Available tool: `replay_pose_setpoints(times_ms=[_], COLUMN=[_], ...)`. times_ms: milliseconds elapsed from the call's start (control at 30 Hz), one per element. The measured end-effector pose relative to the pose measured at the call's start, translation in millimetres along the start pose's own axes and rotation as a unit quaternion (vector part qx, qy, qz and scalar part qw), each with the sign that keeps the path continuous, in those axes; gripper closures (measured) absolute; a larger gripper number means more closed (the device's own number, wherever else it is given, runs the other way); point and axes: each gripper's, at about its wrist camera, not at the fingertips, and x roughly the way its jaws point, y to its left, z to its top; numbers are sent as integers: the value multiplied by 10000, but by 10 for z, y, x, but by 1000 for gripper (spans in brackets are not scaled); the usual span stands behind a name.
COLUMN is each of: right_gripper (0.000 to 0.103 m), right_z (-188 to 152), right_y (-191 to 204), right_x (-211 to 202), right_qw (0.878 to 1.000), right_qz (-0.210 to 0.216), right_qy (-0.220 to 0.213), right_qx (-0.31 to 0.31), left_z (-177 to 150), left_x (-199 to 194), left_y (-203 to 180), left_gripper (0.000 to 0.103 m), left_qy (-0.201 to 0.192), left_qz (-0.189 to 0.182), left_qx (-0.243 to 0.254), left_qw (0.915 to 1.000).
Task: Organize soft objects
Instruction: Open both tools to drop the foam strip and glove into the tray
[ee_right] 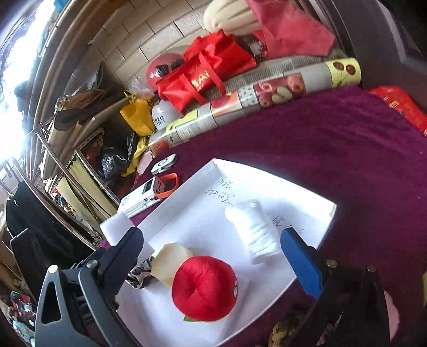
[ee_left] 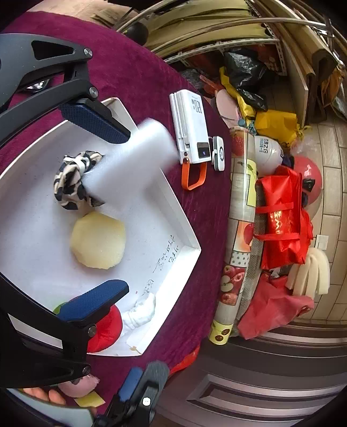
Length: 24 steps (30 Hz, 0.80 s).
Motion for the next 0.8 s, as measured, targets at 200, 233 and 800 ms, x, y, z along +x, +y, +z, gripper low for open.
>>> replay_pose_setpoints(times_ms=[200,233,800], right_gripper=[0,0,0], right_z=[-36,-53,-564], right_y=[146,173,-629], right_x=[-365,-496,-2086], right_qw=[9985,9975,9795], right_qz=[-31,-21,-1239], right_qy=[-485,-646,-1474], right_qx=[-236,-283,-587], left_z=[-55,-74,-366], left_x=[-171,-232,-998], left_y=[19,8,-586], left_gripper=[0,0,0], left_qy=[-111,-148,-256], left_qz=[55,28,-1530], left_qx=[-119,-131,592], left_qw=[9999,9998,9861])
